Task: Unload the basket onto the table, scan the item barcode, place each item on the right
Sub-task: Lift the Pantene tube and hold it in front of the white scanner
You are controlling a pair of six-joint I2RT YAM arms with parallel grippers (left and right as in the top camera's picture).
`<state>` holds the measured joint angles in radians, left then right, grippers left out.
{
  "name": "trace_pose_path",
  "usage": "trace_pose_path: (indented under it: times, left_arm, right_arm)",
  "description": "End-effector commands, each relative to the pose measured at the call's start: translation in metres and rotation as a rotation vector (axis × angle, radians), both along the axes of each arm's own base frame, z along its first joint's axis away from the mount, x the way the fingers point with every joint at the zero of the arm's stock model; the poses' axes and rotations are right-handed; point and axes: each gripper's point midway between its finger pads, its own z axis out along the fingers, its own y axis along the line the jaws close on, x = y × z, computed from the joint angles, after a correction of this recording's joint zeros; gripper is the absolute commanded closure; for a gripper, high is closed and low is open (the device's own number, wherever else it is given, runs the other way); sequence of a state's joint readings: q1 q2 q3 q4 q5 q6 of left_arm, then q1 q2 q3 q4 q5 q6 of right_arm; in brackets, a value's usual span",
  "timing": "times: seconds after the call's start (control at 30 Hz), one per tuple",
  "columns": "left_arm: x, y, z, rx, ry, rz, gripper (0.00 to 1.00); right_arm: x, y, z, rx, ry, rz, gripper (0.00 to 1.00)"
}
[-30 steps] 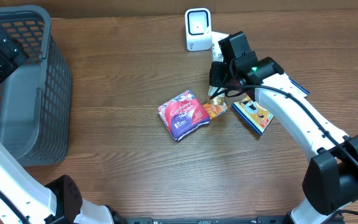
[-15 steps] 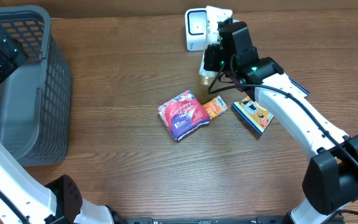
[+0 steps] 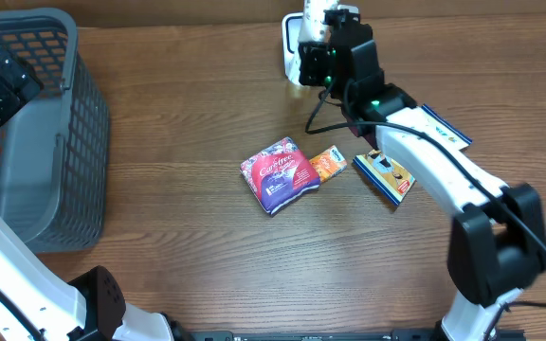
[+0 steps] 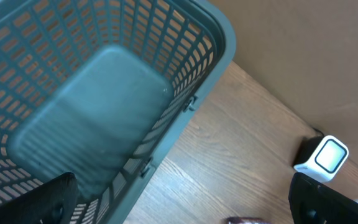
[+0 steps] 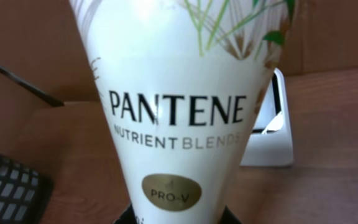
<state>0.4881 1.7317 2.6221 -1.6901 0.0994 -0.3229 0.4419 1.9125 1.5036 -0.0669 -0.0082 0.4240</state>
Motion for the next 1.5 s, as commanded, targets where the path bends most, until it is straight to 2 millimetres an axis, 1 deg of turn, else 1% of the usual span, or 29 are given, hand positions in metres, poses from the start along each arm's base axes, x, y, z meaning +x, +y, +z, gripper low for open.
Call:
trace_pose_path:
  times: [0.0, 0.07, 0.13, 0.2, 0.27, 0.37, 0.5, 0.53, 0.63, 0.7, 0.77, 0.87, 0.93, 0.97, 1.0, 1.07, 1.17, 1.23, 1.37, 1.43, 1.47]
  left_arm:
    - [-0.001, 0.002, -0.001, -0.006, 0.0, 0.018, 0.0]
    - [-0.001, 0.002, -0.001, -0.007, 0.0, 0.018, 0.0]
    - [-0.001, 0.002, -0.001, -0.006, 0.0, 0.018, 0.0]
    - [-0.001, 0.002, -0.001, -0.007, 0.0, 0.018, 0.0]
    - [-0.001, 0.002, -0.001, -0.007, 0.0, 0.018, 0.0]
    - [-0.001, 0.002, -0.001, -0.006, 0.001, 0.018, 0.0]
    - [-0.001, 0.002, -0.001, -0.006, 0.0, 0.018, 0.0]
    - [-0.001, 0.002, -0.001, -0.006, 0.001, 0.018, 0.0]
    - [-0.001, 0.002, -0.001, -0.007, 0.001, 0.018, 0.0]
    - [-0.001, 0.002, -0.001, -0.006, 0.0, 0.018, 0.0]
    - [-0.001, 0.002, -0.001, -0.007, 0.001, 0.018, 0.0]
    - [-0.001, 0.002, -0.001, -0.006, 0.0, 0.018, 0.0]
    - [-0.001, 0.002, -0.001, -0.006, 0.0, 0.018, 0.0]
    - [-0.001, 0.002, -0.001, -0.006, 0.0, 0.018, 0.0]
    - [-0.001, 0.002, -0.001, -0.007, 0.001, 0.018, 0.0]
    - [-0.001, 0.002, -0.001, -0.006, 0.001, 0.018, 0.0]
    - [-0.001, 0.002, -0.001, -0.007, 0.0, 0.018, 0.0]
    - [-0.001, 0.002, -0.001, -0.007, 0.0, 0.018, 0.0]
    - [-0.001, 0.002, -0.001, -0.006, 0.001, 0.018, 0.0]
    - [-0.001, 0.002, -0.001, -0.006, 0.001, 0.018, 0.0]
    - [-0.001, 0.002, -0.001, -0.006, 0.0, 0.018, 0.0]
  right_arm:
    - [0.038, 0.003, 0.0, -0.007, -0.154, -0.076, 0.96]
    - [0.052, -0.001, -0.011, -0.006, -0.196, -0.131, 0.96]
    - [0.059, -0.004, -0.019, -0.006, -0.217, -0.163, 0.96]
    - [0.063, -0.006, -0.021, -0.023, -0.244, -0.172, 0.96]
    - [0.064, -0.006, -0.018, -0.042, -0.269, -0.171, 0.96]
    - [0.067, -0.013, -0.018, -0.055, -0.275, -0.21, 0.96]
    - [0.07, -0.018, -0.027, -0.063, -0.261, -0.217, 0.96]
    - [0.071, -0.018, -0.032, -0.063, -0.252, -0.207, 0.96]
    - [0.068, -0.006, -0.041, -0.042, -0.193, -0.079, 0.96]
    - [0.069, -0.001, -0.035, -0.024, -0.143, -0.005, 0.96]
    - [0.073, -0.004, -0.023, -0.029, -0.108, 0.006, 0.97]
    - [0.079, -0.017, 0.004, -0.05, -0.058, -0.013, 0.96]
    - [0.081, -0.024, 0.021, -0.052, -0.05, -0.014, 0.97]
    - [0.083, -0.029, 0.033, -0.047, -0.056, -0.012, 0.96]
    - [0.084, -0.031, 0.037, -0.041, -0.06, -0.009, 0.96]
    - [0.084, -0.031, 0.039, -0.017, -0.052, -0.004, 0.96]
    - [0.086, -0.023, 0.021, 0.023, -0.011, 0.023, 0.96]
    - [0.088, -0.016, 0.004, 0.052, 0.024, 0.032, 0.96]
    - [0.093, -0.006, -0.036, 0.131, 0.122, 0.033, 0.96]
    - [0.093, -0.004, -0.045, 0.152, 0.151, 0.03, 0.96]
    - [0.092, -0.004, -0.045, 0.153, 0.152, 0.032, 0.96]
